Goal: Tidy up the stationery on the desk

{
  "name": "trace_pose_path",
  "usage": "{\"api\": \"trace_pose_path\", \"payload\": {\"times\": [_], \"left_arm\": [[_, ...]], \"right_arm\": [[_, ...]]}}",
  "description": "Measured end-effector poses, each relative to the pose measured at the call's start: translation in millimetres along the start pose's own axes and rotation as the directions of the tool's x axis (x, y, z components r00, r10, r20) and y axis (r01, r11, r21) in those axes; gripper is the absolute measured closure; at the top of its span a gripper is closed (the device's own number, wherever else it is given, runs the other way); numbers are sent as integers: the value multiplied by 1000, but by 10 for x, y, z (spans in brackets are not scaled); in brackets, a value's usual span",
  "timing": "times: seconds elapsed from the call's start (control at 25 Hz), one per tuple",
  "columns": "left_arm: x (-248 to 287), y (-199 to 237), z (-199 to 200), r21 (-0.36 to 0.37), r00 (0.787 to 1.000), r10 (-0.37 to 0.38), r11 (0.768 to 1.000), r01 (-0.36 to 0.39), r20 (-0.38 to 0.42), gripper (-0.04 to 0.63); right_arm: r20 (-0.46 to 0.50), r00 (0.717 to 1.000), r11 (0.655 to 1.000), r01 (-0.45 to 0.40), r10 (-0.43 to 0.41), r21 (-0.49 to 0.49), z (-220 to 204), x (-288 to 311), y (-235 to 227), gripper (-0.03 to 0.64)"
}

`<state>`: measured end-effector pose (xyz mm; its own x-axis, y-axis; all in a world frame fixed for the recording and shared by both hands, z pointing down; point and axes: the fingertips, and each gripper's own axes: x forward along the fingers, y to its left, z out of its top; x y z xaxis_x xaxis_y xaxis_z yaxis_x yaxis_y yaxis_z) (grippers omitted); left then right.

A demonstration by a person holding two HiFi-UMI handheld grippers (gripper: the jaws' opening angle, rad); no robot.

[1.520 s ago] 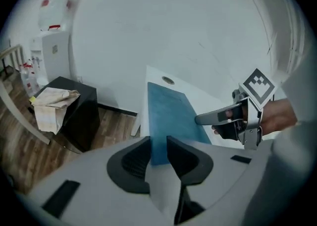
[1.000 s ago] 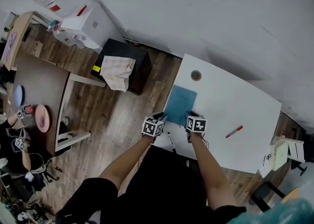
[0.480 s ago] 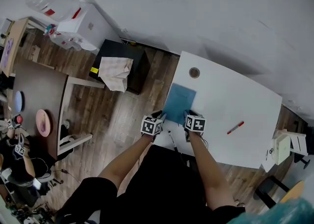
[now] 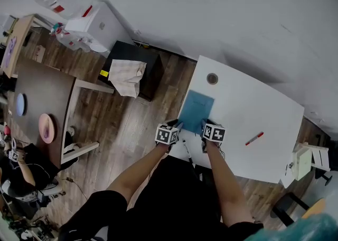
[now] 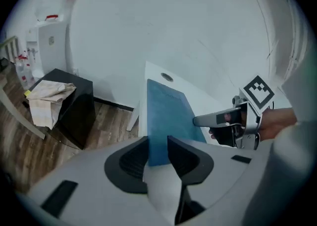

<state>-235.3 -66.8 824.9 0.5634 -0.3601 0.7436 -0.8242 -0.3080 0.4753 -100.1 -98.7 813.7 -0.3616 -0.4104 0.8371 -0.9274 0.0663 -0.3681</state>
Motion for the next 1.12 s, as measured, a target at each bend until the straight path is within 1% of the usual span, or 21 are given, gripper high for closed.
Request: {"api": "trace_pose_path", "payload": {"times": [0.12, 0.28, 0.36, 0.4, 0.48, 0.56, 0.6, 0.72, 0.76, 0.84, 0.92, 1.0, 1.12], "left_arm": [[-8, 15, 8, 6, 1000, 10, 1000, -10, 4, 479], [-18, -20, 20, 38, 1000, -9, 999, 8, 7, 479], [-55, -27, 28, 43, 1000, -19, 999, 18, 19, 474], [-86, -29, 31, 34, 999, -25, 999, 24, 26, 472], [-167, -22, 26, -8, 999, -36, 999, 36, 41, 472], [-247, -8, 5, -31, 998, -39, 999, 41, 49, 472], [-276, -9, -12, -21, 998, -39, 999, 40, 50, 472], [-355, -68, -93, 45, 997, -45, 998, 43, 56, 474], [-387, -102, -128, 56, 997, -50, 997, 47, 62, 474], [-462, -157, -198, 49, 995, -54, 998, 50, 83, 477], [-551, -166, -264, 22, 993, -36, 999, 34, 108, 497], [-665, -168, -325, 8, 991, -6, 1000, 5, 132, 557], [-854, -290, -475, 5, 988, 10, 1000, -11, 154, 581]], "right_arm": [[0, 1000, 1000, 2, -2, -15, 2, 7, 15, 506], [-6, 1000, 999, 2, -2, -42, 16, -16, 16, 506], [7, 1000, 999, 6, -6, -45, 21, -81, 19, 506], [22, 1000, 999, 6, -5, -36, 21, -132, 16, 506], [53, 999, 1000, 4, -3, -22, 5, -259, 9, 506], [76, 997, 999, -2, 5, -40, -41, -400, 11, 506], [84, 996, 998, -8, 12, -56, -78, -472, 10, 506], [103, 994, 996, -20, 29, -86, -236, -697, -22, 506], [105, 994, 996, -23, 33, -91, -298, -769, -35, 506], [106, 993, 995, -35, 46, -95, -420, -898, -49, 506], [107, 992, 993, -55, 66, -101, -526, -997, -27, 508], [105, 990, 989, -83, 96, -119, -625, -1071, 48, 508], [99, 982, 974, -141, 160, -177, -806, -1196, 227, 518]]}}
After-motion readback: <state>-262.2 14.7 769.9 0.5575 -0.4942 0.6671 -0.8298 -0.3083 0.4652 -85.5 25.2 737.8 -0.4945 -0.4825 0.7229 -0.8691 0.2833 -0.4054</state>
